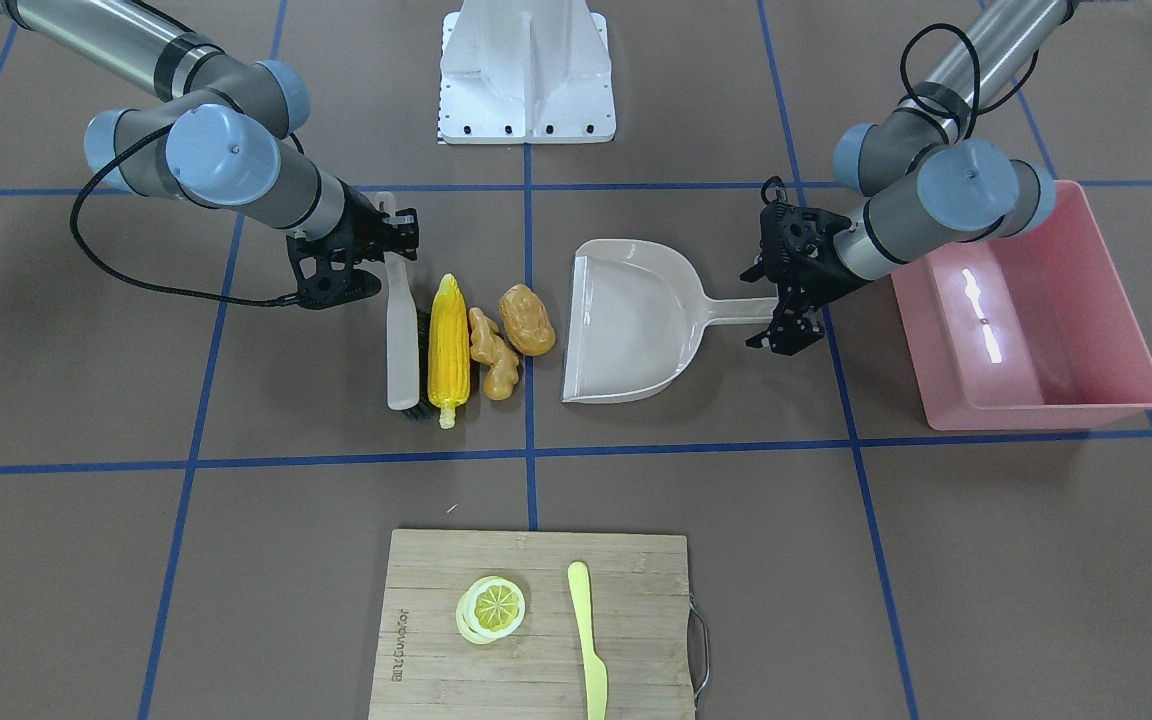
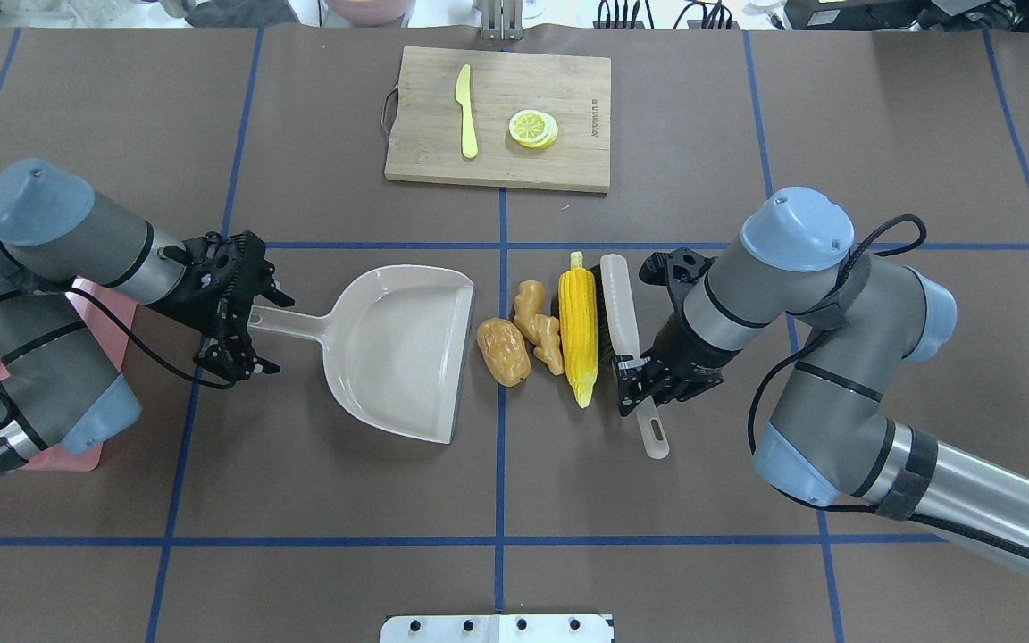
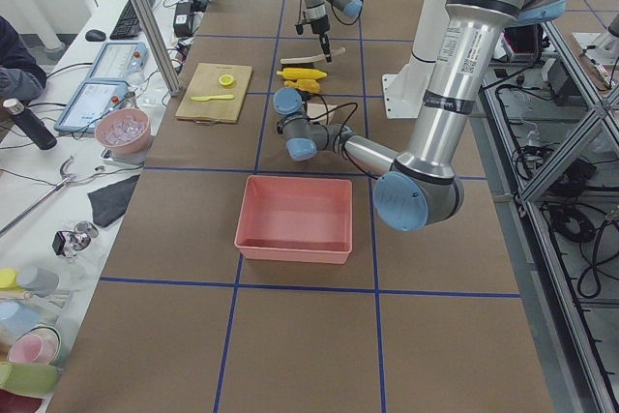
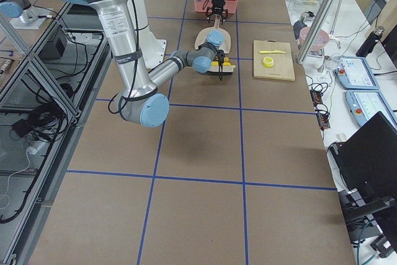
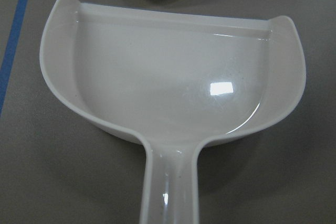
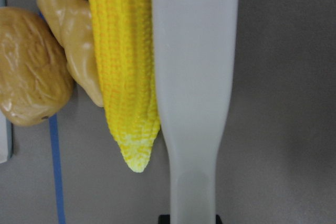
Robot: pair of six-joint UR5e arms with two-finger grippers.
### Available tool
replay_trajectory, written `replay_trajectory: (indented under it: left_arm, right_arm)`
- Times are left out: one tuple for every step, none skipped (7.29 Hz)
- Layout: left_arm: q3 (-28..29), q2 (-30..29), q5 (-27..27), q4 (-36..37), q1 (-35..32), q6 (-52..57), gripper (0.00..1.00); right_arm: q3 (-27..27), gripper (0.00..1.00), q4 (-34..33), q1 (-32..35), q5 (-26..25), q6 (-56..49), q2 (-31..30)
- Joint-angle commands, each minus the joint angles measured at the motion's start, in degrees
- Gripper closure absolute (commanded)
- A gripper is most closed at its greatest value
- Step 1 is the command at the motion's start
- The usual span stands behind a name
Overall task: Sweep and dump trash into bin
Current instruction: 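Sweep the corn, ginger and potato into the dustpan with the right gripper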
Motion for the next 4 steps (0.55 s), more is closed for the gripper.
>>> replay_trajectory:
  left_arm:
    - [0.1,-0.1,0.0,-0.5,0.0,-1.2,0.04]
    - [0.1,-0.1,0.0,-0.6,0.1,-1.5,0.04]
    - [0.4,-0.1,0.2,-1.7,0.1,-2.2,0.04]
    - [0.8,-0.1,0.2,-3.8,0.1,-3.4,0.04]
  right_arm:
    - [0.0,1.00,0.0,-1.1,-0.2,1.8,1.0]
    - [0.1,1.00,0.0,-1.9,-0.4,2.0,1.0]
    - [-0.1,1.00,0.0,-2.3,-1.6,2.0,1.5]
    - [-0.3,1.00,0.0,-2.7,-2.0,2.0,1.9]
